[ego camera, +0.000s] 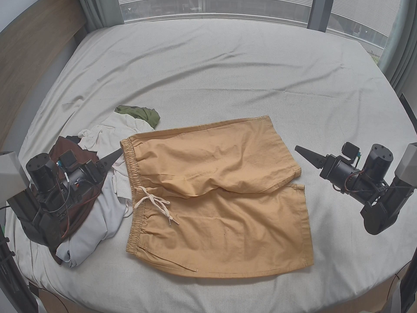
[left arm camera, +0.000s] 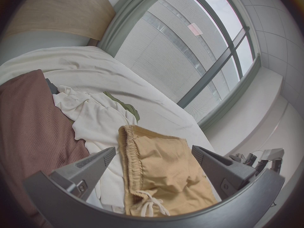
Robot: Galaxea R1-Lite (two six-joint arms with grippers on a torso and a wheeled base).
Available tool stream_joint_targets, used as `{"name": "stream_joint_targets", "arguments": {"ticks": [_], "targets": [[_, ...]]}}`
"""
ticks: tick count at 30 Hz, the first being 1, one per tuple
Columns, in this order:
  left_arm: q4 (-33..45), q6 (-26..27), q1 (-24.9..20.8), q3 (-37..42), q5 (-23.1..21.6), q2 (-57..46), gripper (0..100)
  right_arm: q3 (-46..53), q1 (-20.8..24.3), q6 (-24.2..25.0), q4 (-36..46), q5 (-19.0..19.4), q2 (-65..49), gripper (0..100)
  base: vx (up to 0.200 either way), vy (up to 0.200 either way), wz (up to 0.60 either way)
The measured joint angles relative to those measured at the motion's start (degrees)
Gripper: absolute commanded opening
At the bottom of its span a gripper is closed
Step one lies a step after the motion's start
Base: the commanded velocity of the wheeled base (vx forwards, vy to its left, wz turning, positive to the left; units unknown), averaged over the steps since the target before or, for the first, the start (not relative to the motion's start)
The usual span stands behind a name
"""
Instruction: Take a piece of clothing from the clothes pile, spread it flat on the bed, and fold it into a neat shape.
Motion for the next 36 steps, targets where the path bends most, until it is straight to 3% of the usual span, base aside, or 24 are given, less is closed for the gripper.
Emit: {"name": "stream_joint_targets", "arguments": {"ticks": [9, 14, 23, 36], "targets": [[0.00, 3.04, 0.87, 8.59, -8.29, -2.76, 100, 2.04, -0.41, -0.82, 0.02, 0.00, -0.52, 100, 0.000, 0.000, 0.00], [0.22, 6.46, 0.61, 15.19, -10.75, -3.02, 100, 1.95, -0.65, -0.82, 0.04, -0.01, -0.49, 100, 0.000, 0.000, 0.00], [0.40, 7.91, -0.49, 20.04, -11.17, 1.19, 100, 1.68, -0.87, -0.79, 0.02, -0.04, -0.38, 100, 0.000, 0.000, 0.00], [0.33, 11.64, -2.68, 21.80, -8.09, 10.78, 100, 0.72, -1.41, -0.77, 0.02, -0.01, 1.00, 100, 0.000, 0.000, 0.00]]}}
